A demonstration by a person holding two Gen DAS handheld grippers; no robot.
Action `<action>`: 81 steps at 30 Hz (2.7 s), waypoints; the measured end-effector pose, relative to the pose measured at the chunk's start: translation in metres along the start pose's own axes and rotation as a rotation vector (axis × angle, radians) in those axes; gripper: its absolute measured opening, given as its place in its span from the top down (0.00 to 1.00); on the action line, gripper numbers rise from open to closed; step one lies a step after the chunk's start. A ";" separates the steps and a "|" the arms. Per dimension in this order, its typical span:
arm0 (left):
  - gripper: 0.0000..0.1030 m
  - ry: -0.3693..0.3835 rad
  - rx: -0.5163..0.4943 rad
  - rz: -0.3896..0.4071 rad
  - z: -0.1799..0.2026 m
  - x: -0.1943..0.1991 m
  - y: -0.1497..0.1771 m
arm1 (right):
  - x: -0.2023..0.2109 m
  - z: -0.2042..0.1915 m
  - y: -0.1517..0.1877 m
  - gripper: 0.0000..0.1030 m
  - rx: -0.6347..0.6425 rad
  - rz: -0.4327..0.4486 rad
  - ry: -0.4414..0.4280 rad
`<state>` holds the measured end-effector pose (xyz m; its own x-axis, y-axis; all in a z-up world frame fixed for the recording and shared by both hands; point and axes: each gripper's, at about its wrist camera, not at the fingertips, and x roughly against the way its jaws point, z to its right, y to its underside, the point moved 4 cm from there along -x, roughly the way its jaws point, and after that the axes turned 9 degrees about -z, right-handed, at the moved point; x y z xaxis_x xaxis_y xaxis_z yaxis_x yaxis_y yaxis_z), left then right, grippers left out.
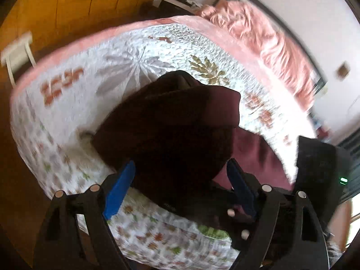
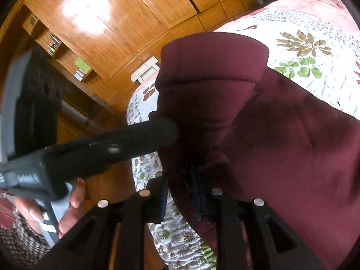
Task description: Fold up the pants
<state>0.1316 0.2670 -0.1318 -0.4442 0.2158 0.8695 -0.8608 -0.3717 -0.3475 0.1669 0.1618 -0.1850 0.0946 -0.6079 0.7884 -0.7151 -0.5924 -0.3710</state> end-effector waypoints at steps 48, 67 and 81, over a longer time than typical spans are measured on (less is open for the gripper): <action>0.38 -0.148 0.020 -0.048 0.021 -0.009 -0.135 | 0.171 0.139 0.158 0.54 -0.358 0.244 0.068; 0.83 -0.205 -0.014 -0.303 0.013 -0.081 -0.146 | 0.179 0.157 0.178 0.54 -0.438 0.270 0.044; 0.88 -0.119 0.323 0.074 -0.069 -0.013 -0.135 | 0.184 0.154 0.188 0.53 -0.451 0.279 0.066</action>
<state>0.2366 0.3771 -0.1207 -0.4546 0.0779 0.8873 -0.6955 -0.6534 -0.2989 0.1569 -0.1430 -0.1850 -0.1745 -0.6669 0.7244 -0.9349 -0.1187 -0.3344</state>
